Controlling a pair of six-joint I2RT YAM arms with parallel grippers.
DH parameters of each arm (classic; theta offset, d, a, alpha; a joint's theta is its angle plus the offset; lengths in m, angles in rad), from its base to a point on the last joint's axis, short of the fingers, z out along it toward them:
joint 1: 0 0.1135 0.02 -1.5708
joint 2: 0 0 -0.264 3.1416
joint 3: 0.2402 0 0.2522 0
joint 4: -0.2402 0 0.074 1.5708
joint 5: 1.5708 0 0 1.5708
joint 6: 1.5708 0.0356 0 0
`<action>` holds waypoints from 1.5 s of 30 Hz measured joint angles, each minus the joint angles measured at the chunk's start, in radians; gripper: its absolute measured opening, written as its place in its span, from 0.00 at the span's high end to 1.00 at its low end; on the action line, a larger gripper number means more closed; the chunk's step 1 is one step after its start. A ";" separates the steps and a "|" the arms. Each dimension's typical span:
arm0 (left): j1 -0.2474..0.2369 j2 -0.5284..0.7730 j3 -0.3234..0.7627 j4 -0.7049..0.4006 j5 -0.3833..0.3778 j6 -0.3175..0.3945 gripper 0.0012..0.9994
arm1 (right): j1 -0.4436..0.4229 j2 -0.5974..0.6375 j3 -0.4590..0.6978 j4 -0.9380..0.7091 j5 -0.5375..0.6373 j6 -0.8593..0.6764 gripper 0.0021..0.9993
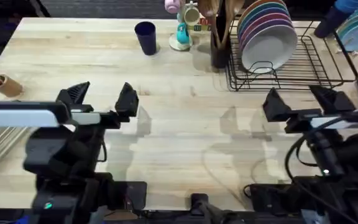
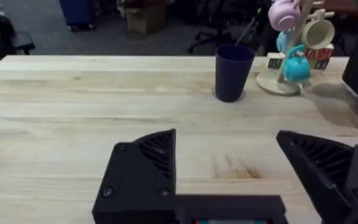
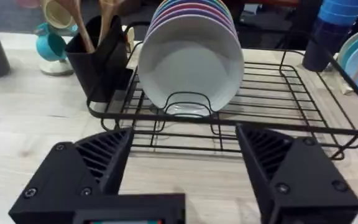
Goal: Pick up the cup on the table and put them onto the rack.
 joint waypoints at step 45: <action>0.000 1.368 1.234 -0.567 0.045 0.000 0.01 | 0.000 1.049 1.037 -0.452 -0.056 -0.018 0.01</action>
